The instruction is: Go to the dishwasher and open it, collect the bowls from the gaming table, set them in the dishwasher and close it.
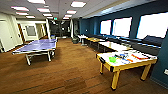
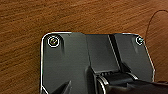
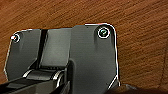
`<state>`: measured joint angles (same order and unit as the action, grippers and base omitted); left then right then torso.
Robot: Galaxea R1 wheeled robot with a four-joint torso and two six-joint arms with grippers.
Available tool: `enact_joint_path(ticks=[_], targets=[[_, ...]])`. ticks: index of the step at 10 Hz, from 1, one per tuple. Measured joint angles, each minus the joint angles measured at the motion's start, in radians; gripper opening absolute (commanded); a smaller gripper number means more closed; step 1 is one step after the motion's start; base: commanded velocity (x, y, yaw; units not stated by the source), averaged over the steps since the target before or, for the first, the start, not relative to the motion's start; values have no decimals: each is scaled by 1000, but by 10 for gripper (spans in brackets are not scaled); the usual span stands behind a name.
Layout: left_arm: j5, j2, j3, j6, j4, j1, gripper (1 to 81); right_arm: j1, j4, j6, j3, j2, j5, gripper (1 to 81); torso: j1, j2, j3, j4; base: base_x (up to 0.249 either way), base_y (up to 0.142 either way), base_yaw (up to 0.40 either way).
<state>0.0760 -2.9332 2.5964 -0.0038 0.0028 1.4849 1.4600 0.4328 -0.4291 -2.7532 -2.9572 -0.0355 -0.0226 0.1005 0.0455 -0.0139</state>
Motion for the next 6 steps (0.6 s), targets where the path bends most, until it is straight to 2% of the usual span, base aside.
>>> enact_joint_path(ticks=[6], targets=[[-1,0,0,0,0,1,811,0,0,0,0,0,-1,811,0,0,0,0,217,0,0]])
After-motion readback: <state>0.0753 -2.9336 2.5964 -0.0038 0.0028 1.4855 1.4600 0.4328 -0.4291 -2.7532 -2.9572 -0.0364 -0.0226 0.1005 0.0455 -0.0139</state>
